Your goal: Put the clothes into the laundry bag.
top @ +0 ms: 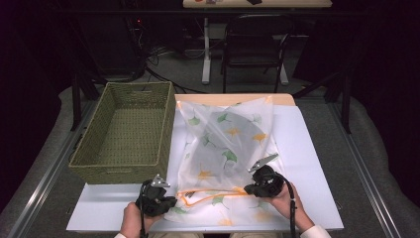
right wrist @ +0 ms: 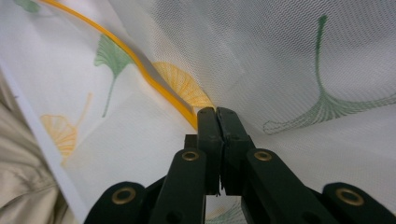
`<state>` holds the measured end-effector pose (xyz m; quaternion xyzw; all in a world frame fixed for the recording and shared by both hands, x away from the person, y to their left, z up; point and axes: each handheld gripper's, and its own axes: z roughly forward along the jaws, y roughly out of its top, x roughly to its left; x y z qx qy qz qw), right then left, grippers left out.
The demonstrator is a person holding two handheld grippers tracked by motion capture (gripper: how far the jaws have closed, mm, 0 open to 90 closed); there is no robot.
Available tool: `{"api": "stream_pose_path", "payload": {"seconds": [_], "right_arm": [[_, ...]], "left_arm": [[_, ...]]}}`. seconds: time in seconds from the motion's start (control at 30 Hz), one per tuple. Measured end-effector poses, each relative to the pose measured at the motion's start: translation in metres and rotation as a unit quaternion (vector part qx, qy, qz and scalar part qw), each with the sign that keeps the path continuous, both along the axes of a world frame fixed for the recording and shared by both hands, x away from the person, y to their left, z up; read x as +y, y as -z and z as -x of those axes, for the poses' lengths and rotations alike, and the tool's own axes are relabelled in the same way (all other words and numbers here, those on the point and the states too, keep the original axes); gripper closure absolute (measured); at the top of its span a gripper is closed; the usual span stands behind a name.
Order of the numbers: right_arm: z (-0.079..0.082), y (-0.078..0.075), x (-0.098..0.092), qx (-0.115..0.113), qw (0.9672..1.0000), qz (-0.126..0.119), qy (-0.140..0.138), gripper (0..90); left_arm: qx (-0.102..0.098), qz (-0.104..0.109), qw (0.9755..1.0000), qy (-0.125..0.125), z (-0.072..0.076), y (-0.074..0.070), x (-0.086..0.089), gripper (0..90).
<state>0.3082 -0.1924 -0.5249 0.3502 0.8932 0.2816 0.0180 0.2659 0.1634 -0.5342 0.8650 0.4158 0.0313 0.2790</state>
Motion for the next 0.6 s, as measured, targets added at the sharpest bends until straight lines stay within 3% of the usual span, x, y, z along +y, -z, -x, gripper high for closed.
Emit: {"api": "stream_pose_path", "payload": {"seconds": [0.13, 0.27, 0.4, 0.6], "right_arm": [[-0.003, 0.006, 0.004, -0.004, 0.9999, 0.016, -0.002, 88.5], [-0.006, 0.009, 0.007, -0.017, 0.9992, 0.035, -0.005, 88.5], [-0.01, 0.011, 0.004, -0.018, 0.9986, 0.048, 0.007, 88.4], [-0.011, 0.012, 0.004, -0.021, 0.9987, 0.047, 0.007, 86.0]], "left_arm": [[-0.01, 0.017, 0.9996, -0.021, -0.002, -0.007, 0.004, 66.3], [-0.014, 0.02, 0.999, -0.037, -0.009, -0.008, 0.006, 56.6], [-0.018, 0.024, 0.9984, -0.049, -0.017, -0.006, 0.002, 55.3], [-0.014, 0.032, 0.9986, -0.041, -0.026, -0.001, -0.007, 56.7]]}}
